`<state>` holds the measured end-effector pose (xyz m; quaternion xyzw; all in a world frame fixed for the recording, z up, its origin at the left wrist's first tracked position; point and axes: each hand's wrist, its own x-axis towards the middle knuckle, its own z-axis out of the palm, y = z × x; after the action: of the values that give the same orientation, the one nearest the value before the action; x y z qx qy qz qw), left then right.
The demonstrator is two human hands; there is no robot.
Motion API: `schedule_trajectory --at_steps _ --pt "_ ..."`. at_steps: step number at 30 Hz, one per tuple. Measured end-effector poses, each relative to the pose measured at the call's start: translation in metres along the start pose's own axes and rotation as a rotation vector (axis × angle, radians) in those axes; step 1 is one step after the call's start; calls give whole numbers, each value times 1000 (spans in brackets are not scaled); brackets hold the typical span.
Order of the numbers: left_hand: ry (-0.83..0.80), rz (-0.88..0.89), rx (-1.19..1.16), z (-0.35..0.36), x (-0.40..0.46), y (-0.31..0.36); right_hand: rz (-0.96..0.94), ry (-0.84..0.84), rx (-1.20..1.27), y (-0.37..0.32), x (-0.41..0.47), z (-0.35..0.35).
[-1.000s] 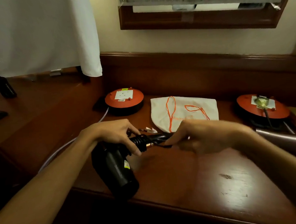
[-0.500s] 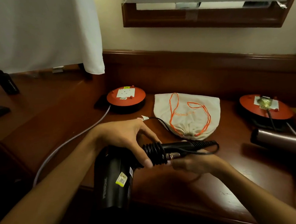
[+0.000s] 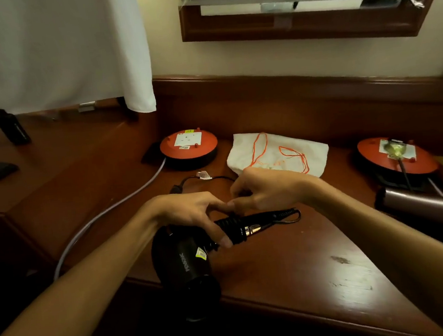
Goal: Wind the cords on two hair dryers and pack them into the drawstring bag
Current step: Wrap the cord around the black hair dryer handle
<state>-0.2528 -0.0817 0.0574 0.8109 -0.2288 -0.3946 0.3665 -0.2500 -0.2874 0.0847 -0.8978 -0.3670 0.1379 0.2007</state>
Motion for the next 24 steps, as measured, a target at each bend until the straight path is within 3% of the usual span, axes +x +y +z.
schedule_trajectory --at_steps 5,8,15,18,20,24 --pt "41 -2 34 -8 -1 -10 -42 -27 -224 -22 -16 8" --pt "110 -2 -16 -20 -11 -15 -31 81 -199 -23 -34 15" --pt "153 43 -37 -28 -15 -13 -88 329 -558 -21 -37 76" --pt "163 56 -75 -26 -12 -14 -135 549 -483 -2 -35 91" --pt "180 75 -127 -25 -12 -17 -150 685 -293 -1 -35 94" --pt "206 131 -242 -28 -16 -23 -35 908 8 2 -36 110"
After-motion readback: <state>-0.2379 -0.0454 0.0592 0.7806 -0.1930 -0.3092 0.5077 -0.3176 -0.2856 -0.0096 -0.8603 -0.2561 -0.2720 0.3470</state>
